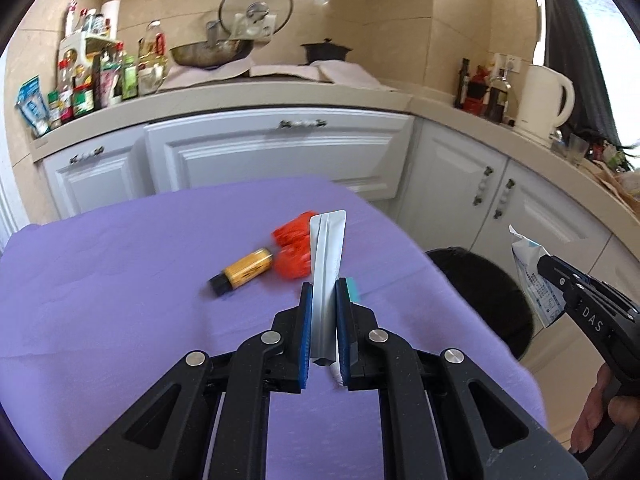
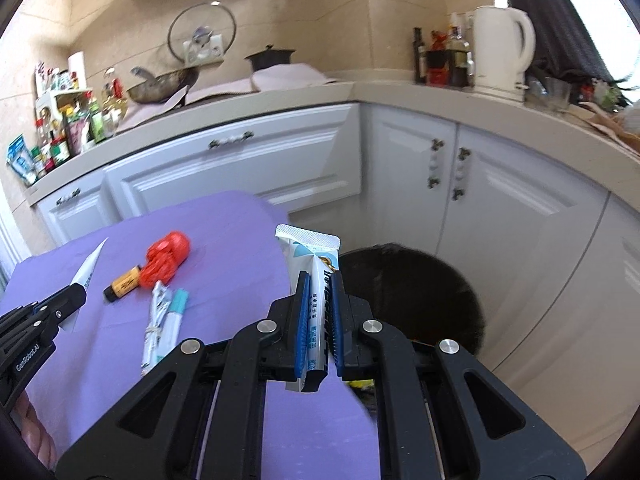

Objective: Collect trash
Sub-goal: 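Carry both white tubes over the black bin with both tools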

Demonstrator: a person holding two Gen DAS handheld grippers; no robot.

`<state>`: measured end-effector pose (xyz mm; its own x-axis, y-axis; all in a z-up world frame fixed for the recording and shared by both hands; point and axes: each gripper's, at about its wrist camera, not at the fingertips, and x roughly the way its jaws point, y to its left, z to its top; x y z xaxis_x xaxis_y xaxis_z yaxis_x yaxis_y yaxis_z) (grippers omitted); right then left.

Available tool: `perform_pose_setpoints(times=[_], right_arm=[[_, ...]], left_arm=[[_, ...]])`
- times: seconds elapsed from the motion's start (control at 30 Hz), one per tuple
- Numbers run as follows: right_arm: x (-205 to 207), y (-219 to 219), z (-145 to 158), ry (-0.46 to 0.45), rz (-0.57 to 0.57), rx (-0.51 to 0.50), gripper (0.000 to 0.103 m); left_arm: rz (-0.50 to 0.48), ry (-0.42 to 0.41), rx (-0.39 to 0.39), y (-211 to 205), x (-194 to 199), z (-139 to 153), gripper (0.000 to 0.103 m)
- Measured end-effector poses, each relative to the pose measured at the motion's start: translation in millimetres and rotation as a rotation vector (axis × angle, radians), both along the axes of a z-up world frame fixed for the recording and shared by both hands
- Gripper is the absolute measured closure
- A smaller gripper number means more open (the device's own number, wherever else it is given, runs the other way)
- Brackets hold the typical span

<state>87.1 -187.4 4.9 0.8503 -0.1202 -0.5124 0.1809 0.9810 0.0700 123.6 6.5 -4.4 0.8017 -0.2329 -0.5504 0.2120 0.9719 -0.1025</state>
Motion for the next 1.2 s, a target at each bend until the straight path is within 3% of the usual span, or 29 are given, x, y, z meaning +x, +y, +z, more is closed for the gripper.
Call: perform_pose_setpoints(times=[0.53, 1.2], right_arm=[[-12.4, -56.8, 7.1, -0.053, -0.108, -0.006, 0.093], [7.2, -98.4, -5.9, -0.047, -0.147, -0.002, 0.093]], left_arm=[[-0.119, -0.068, 0.030, -80.7, -0.7, 11.9, 0.091], [-0.161, -0.055, 0.077, -145.8, 26.7, -8.6, 0.091]])
